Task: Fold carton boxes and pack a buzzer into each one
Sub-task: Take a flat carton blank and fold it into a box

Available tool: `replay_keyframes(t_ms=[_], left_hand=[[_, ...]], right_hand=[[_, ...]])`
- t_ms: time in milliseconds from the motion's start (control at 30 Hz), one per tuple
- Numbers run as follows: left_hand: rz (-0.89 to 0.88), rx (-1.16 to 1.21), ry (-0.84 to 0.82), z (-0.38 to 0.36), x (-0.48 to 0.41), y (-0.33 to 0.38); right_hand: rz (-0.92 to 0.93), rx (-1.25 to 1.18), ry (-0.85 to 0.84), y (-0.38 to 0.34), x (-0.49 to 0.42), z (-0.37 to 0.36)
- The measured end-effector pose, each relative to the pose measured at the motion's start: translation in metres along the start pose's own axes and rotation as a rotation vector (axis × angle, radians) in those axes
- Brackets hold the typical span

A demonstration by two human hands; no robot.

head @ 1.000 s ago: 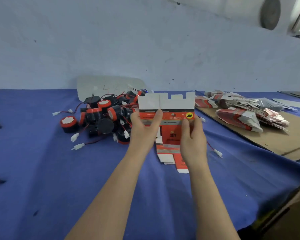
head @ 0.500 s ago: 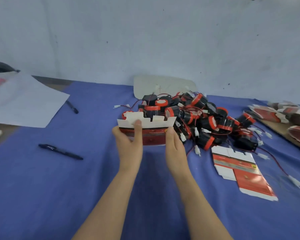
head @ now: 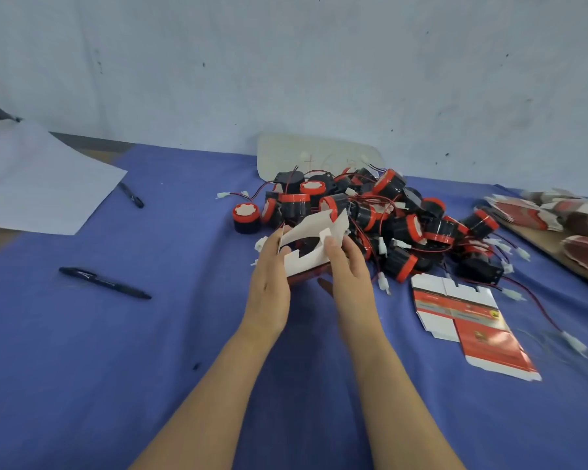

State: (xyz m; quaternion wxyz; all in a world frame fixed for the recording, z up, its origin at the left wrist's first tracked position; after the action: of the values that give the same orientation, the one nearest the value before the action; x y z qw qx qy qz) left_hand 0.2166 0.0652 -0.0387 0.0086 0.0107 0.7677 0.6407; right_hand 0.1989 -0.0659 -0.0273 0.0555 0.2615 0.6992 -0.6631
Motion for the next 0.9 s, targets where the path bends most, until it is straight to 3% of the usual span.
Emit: replay_keyframes(t_ms=[233, 433, 567, 700, 800, 900], left_hand=[[-0.056, 0.045, 0.042, 0.004, 0.006, 0.004], [-0.149, -0.292, 0.114, 0.004, 0.006, 0.005], [-0.129, -0.289, 0.176, 0.017, 0.000, 0.004], [-0.092, -0.218, 0.189, 0.024, -0.001, 0.004], [-0.082, -0.177, 0.128, 0.016, -0.001, 0.005], [-0.110, -0.210, -0.001, -0.004, 0.004, 0.006]], right_hand=[[0.038, 0.179, -0.034, 0.005, 0.003, 0.004], [0.083, 0.388, -0.071, 0.006, 0.008, 0.001], [0.172, 0.369, -0.192, -0.006, 0.009, -0.020], [0.024, 0.045, -0.152, -0.002, 0.004, -0.026], [0.021, 0.105, -0.254, 0.002, 0.011, -0.028], [0.079, 0.196, -0.128, 0.001, 0.007, -0.009]])
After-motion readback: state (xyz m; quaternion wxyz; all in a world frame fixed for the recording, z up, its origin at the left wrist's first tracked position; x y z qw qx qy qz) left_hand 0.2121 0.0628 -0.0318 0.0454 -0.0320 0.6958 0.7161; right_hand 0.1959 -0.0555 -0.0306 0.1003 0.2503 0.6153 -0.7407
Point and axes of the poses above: each hand's wrist, its own x-axis away from the middle knuckle, its own z-axis out of the back of the hand, y = z × x, the point moved 10 cm from there along -x, towards the middle knuckle, and after that the axes turned 12 degrees about z, right-handed, at the moved point
